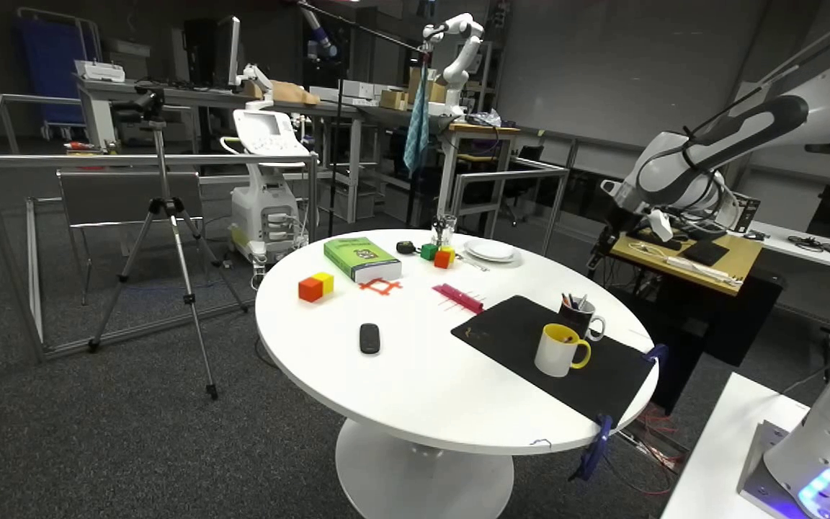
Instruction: Move the orange pen from the right cup to the left cup
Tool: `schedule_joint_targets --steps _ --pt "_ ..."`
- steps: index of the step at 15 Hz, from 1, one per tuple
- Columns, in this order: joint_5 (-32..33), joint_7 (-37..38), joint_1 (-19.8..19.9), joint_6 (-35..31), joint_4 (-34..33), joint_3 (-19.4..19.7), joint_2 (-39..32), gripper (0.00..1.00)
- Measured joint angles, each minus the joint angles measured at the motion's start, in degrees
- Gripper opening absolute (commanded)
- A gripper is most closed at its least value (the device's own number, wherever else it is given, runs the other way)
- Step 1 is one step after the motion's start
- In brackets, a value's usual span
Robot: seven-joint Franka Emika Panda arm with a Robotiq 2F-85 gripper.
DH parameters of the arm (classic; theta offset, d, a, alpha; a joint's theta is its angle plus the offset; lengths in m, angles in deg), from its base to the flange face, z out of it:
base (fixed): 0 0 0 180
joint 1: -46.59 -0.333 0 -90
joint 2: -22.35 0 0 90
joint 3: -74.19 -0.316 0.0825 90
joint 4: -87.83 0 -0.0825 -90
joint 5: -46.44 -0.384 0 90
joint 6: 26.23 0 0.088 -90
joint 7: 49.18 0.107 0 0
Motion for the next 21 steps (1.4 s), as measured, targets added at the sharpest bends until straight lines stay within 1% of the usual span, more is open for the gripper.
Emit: schedule_joint_targets --steps 4,8,15,17,21 --pt "0.03 0.05 0.23 -0.02 -0.07 -0.55 -0.32 1.00" --pt "-0.13 -0.96 0.31 -1.61 0.23 -0.78 -0.84 1.00" --pt "-5.35 -5.72 1.20 -5.65 -0.60 -1.33 -6.97 1.00" --pt "-9.02 -7.76 0.94 -7.25 -1.56 -1.51 -9.14 1.00" --pt "-17.86 -12.87 0.89 -10.88 -4.46 -3.25 -13.36 1.00"
